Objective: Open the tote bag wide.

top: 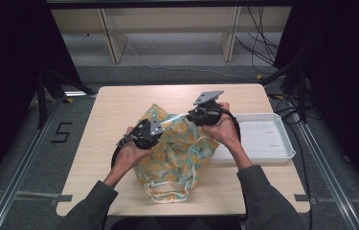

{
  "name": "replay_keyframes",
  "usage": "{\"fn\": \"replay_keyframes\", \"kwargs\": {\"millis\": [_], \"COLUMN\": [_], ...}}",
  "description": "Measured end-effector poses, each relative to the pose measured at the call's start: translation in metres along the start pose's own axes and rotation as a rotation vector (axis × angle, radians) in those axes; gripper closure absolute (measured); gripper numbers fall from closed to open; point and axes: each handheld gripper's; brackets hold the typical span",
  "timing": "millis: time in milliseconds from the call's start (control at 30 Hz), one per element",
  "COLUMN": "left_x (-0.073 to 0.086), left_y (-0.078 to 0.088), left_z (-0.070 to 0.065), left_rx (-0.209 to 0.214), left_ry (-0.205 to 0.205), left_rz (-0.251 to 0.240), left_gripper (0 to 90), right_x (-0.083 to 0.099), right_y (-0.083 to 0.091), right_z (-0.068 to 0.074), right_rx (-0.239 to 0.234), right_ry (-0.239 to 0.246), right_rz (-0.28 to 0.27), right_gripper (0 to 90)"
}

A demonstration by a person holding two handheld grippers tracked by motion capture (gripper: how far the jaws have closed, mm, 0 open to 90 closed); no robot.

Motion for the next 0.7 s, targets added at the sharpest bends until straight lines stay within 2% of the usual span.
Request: {"fn": "replay_keyframes", "kwargs": {"millis": [67, 167, 267, 300, 333, 400, 467, 567, 600, 633, 700], "left_x": [-0.002, -0.008, -0.017, -0.020, -0.022, -0.027, -0.032, -0.038, -0.039, -0.040, -0.042], "left_y": [0.004, 0.007, 0.004, 0.002, 0.001, -0.002, -0.004, -0.004, -0.003, -0.001, 0.004], "left_z": [0.007, 0.020, 0.032, 0.036, 0.038, 0.043, 0.048, 0.054, 0.056, 0.058, 0.062], "left_rx": [0.045, 0.102, 0.136, 0.146, 0.154, 0.155, 0.157, 0.159, 0.164, 0.166, 0.172], "left_ry": [0.039, 0.053, 0.129, 0.146, 0.159, 0.182, 0.207, 0.221, 0.228, 0.238, 0.245], "left_rz": [-0.036, -0.018, -0.021, -0.022, -0.020, -0.015, -0.014, -0.017, -0.019, -0.028, -0.038], "left_gripper": [88.4, 88.5, 88.4, 88.4, 88.4, 88.3, 88.3, 88.2, 88.2, 88.2, 88.1], "right_x": [0.001, 0.001, 0.001, 0.001, 0.001, 0.001, 0.004, 0.009, 0.011, 0.014, 0.016], "right_y": [0.004, 0.021, 0.046, 0.054, 0.061, 0.067, 0.070, 0.068, 0.063, 0.060, 0.052], "right_z": [-0.001, 0.003, 0.015, 0.021, 0.029, 0.039, 0.054, 0.072, 0.077, 0.081, 0.087], "right_rx": [-0.005, 0.036, 0.038, 0.043, 0.031, 0.043, 0.041, 0.009, -0.007, -0.010, 0.031], "right_ry": [-0.022, -0.039, -0.012, 0.008, 0.020, 0.081, 0.102, 0.134, 0.180, 0.191, 0.236], "right_rz": [-0.015, -0.052, -0.115, -0.140, -0.144, -0.168, -0.185, -0.167, -0.144, -0.136, -0.087], "right_gripper": [64.5, 52.5, 50.4, 50.4, 50.3, 49.3, 48.3, 45.6, 46.7, 47.6, 46.6]}}
Point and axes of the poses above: each handheld gripper's, and its own axes: y roughly backward along the jaws, x roughly out of its underside, z roughly to its left, and after that the axes turned 4 degrees about z, right-handed
